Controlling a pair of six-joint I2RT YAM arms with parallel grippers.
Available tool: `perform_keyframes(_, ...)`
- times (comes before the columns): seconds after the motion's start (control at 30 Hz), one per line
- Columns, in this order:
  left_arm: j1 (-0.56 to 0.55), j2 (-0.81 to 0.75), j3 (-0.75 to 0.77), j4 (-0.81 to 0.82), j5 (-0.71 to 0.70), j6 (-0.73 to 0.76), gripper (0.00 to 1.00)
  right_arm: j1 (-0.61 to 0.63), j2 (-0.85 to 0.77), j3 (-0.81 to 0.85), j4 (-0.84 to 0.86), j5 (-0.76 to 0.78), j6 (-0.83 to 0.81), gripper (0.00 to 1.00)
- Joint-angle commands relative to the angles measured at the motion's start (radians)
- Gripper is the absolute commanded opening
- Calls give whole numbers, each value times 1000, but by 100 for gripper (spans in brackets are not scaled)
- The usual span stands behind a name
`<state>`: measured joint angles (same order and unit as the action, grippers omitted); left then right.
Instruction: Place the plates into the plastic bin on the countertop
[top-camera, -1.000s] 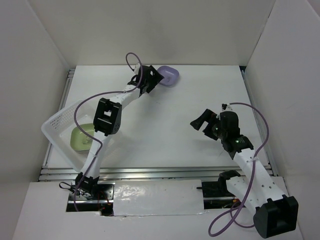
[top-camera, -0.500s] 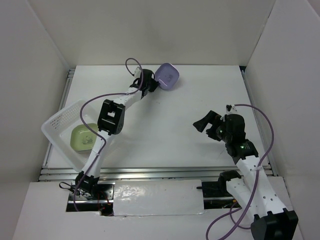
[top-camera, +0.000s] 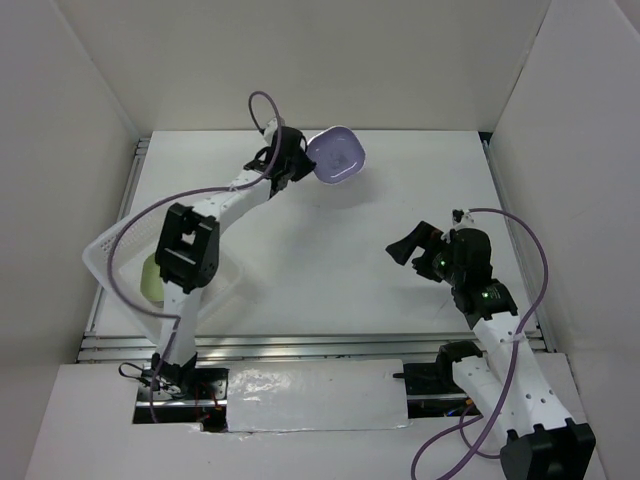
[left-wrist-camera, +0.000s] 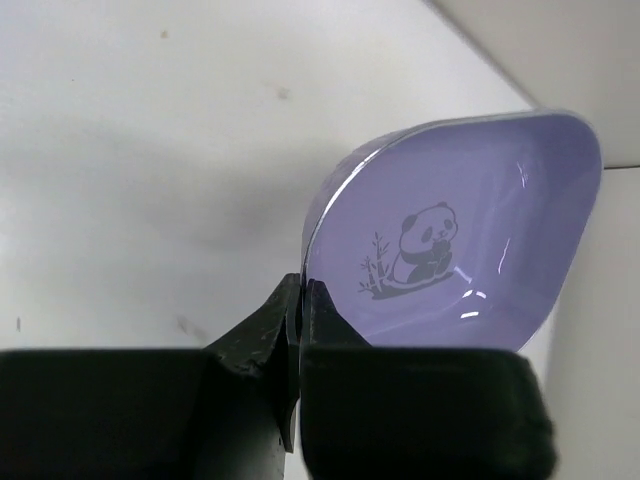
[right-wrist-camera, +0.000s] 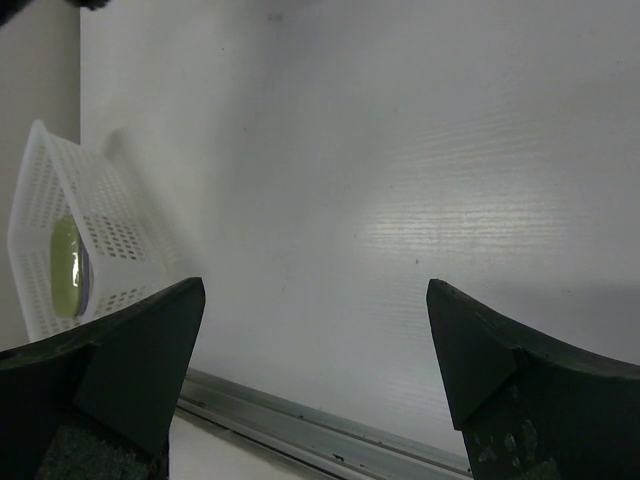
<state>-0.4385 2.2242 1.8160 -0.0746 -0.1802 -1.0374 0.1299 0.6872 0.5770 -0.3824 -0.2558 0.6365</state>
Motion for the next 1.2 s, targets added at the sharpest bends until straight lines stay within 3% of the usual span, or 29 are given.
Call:
perform_keyframes(0.0,-39,-297,-51,-111,-86,122,0,-13,0,21,11,-2,-31,100)
perform_keyframes(0.13,-16,-583,-199,-335,-116,140,0,-15,-5,29,-9,-14,-35,100)
perform_keyframes(0.23,67,-746,-395,-373,-53,169,0,-15,-14,27,-3,-43,-37,100)
perform_keyframes(0.43,289,-1313,-765,-497,-73,94,0,-12,-6,47,-29,-62,-55,100)
perform_keyframes(0.57,435,-1526,-882,-588,-71,4,0,-7,-5,49,-29,-62,-49,100)
perform_keyframes(0.73,578,-1563,-943,-665,-9,-6,0,2,-5,52,-35,-79,-43,100)
perform_keyframes(1.03,733,-1476,-1064,-596,91,17,0,17,-5,47,-33,-71,-46,100)
perform_keyframes(1.17,784,-1480,-1054,-646,81,43,0,20,11,53,-30,-76,-49,100)
